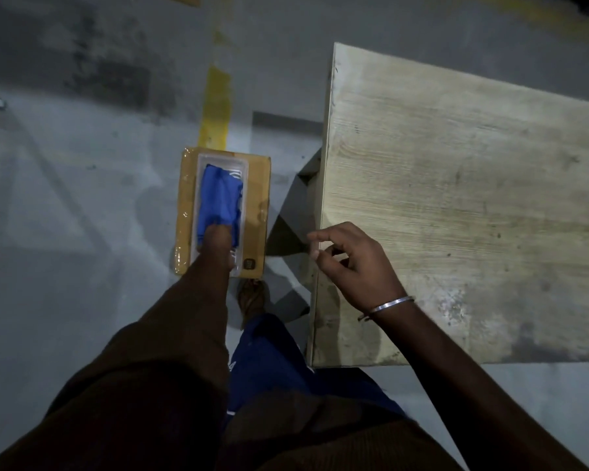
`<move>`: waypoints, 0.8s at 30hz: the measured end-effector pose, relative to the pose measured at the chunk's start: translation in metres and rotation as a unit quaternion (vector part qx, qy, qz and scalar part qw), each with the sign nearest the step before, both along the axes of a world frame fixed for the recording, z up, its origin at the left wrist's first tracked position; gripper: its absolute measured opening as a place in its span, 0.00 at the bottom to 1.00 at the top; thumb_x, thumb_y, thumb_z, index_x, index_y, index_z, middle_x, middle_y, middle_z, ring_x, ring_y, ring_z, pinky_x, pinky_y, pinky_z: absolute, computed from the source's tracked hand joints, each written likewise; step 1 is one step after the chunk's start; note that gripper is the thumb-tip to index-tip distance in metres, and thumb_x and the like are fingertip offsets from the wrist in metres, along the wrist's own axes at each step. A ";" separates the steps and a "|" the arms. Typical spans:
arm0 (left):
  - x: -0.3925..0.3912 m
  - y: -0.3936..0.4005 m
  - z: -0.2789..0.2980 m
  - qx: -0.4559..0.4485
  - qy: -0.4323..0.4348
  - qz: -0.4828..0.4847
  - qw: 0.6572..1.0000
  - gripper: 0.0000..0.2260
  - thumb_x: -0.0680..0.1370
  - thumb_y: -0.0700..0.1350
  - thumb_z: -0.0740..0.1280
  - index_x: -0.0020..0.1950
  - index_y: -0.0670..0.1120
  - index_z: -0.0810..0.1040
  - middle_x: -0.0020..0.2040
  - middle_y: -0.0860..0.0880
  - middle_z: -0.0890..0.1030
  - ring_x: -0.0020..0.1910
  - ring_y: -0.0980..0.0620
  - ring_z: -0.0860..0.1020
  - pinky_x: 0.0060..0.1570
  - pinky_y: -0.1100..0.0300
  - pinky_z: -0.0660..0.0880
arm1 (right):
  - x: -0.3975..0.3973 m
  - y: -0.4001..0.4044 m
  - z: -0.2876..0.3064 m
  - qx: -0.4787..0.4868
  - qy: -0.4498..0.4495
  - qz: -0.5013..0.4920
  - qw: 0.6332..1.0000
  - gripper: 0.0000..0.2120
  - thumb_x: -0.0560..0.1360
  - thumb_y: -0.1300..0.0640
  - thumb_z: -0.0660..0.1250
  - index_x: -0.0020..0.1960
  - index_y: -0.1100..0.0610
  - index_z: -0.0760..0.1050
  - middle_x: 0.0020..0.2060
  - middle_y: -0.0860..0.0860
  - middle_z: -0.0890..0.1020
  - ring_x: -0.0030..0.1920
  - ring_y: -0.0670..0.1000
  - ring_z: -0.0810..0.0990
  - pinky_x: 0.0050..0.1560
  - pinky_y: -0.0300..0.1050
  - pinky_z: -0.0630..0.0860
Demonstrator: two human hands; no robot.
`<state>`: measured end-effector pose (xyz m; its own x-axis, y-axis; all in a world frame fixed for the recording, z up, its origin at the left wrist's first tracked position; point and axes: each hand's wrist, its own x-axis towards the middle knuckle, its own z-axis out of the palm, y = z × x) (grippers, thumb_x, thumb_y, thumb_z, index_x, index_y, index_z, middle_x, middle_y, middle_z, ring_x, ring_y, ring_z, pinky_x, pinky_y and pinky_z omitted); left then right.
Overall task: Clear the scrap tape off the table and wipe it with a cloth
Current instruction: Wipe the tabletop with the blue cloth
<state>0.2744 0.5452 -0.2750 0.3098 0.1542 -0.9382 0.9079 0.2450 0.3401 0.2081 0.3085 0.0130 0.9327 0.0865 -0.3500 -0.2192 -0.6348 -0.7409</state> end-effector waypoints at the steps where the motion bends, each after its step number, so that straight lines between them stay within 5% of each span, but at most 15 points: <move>1: -0.004 0.005 -0.018 0.000 0.004 0.025 1.000 0.26 0.78 0.50 0.65 0.77 0.46 0.73 0.74 0.42 0.76 0.71 0.36 0.77 0.65 0.36 0.78 | -0.003 -0.003 0.000 0.003 0.002 -0.005 1.000 0.12 0.79 0.58 0.70 0.61 0.54 0.83 0.54 0.47 0.79 0.49 0.44 0.82 0.48 0.31 0.75; 4: -0.015 0.009 -0.022 -0.013 -0.015 0.152 0.988 0.25 0.75 0.49 0.73 0.70 0.43 0.77 0.68 0.38 0.80 0.60 0.37 0.83 0.45 0.39 0.83 | -0.010 -0.010 0.003 0.019 -0.003 -0.021 1.000 0.12 0.79 0.59 0.71 0.62 0.53 0.83 0.55 0.47 0.78 0.50 0.45 0.83 0.48 0.30 0.74; 8: -0.023 -0.014 0.075 -0.022 -0.157 0.263 0.952 0.07 0.80 0.36 0.69 0.56 0.39 0.82 0.55 0.40 0.84 0.54 0.39 0.84 0.55 0.43 0.84 | -0.021 -0.024 0.007 0.047 -0.014 -0.022 0.999 0.13 0.78 0.62 0.72 0.61 0.51 0.83 0.56 0.47 0.78 0.50 0.44 0.82 0.48 0.29 0.74; 11: -0.029 -0.029 0.134 -0.014 -0.246 0.286 0.926 0.05 0.80 0.34 0.70 0.55 0.39 0.83 0.52 0.43 0.85 0.54 0.44 0.85 0.50 0.56 0.83 | -0.032 -0.038 0.014 0.076 -0.032 -0.021 0.996 0.14 0.78 0.63 0.72 0.61 0.50 0.83 0.56 0.45 0.78 0.49 0.41 0.82 0.46 0.29 0.74; 15: -0.032 -0.064 0.231 -0.028 -0.349 0.257 0.901 0.03 0.83 0.35 0.67 0.52 0.40 0.80 0.40 0.52 0.85 0.38 0.59 0.85 0.41 0.62 0.81 | -0.047 -0.063 0.028 0.093 -0.043 -0.018 0.995 0.13 0.79 0.62 0.72 0.61 0.50 0.83 0.55 0.43 0.78 0.48 0.40 0.82 0.45 0.28 0.73; 18: -0.043 -0.099 0.299 -0.070 -0.421 0.231 0.874 0.05 0.84 0.35 0.65 0.56 0.39 0.81 0.48 0.48 0.86 0.48 0.54 0.86 0.50 0.59 0.82 | -0.052 -0.082 0.045 0.158 -0.037 -0.070 0.984 0.11 0.78 0.56 0.72 0.59 0.45 0.83 0.54 0.45 0.82 0.49 0.44 0.84 0.49 0.40 0.79; 21: -0.074 -0.156 0.355 -0.118 -0.472 0.177 0.855 0.11 0.86 0.37 0.62 0.65 0.36 0.79 0.59 0.46 0.85 0.63 0.48 0.82 0.67 0.54 0.77 | -0.055 -0.107 0.072 0.309 0.107 -0.234 0.915 0.12 0.81 0.48 0.70 0.61 0.52 0.81 0.54 0.54 0.87 0.54 0.54 0.86 0.51 0.49 0.81; 24: -0.115 -0.218 0.390 -0.182 -0.490 0.126 0.843 0.11 0.83 0.38 0.64 0.61 0.37 0.84 0.59 0.46 0.86 0.64 0.49 0.82 0.66 0.57 0.79 | -0.063 -0.140 0.096 0.486 0.245 -0.289 0.787 0.31 0.77 0.31 0.64 0.67 0.56 0.76 0.60 0.60 0.85 0.60 0.61 0.85 0.63 0.63 0.79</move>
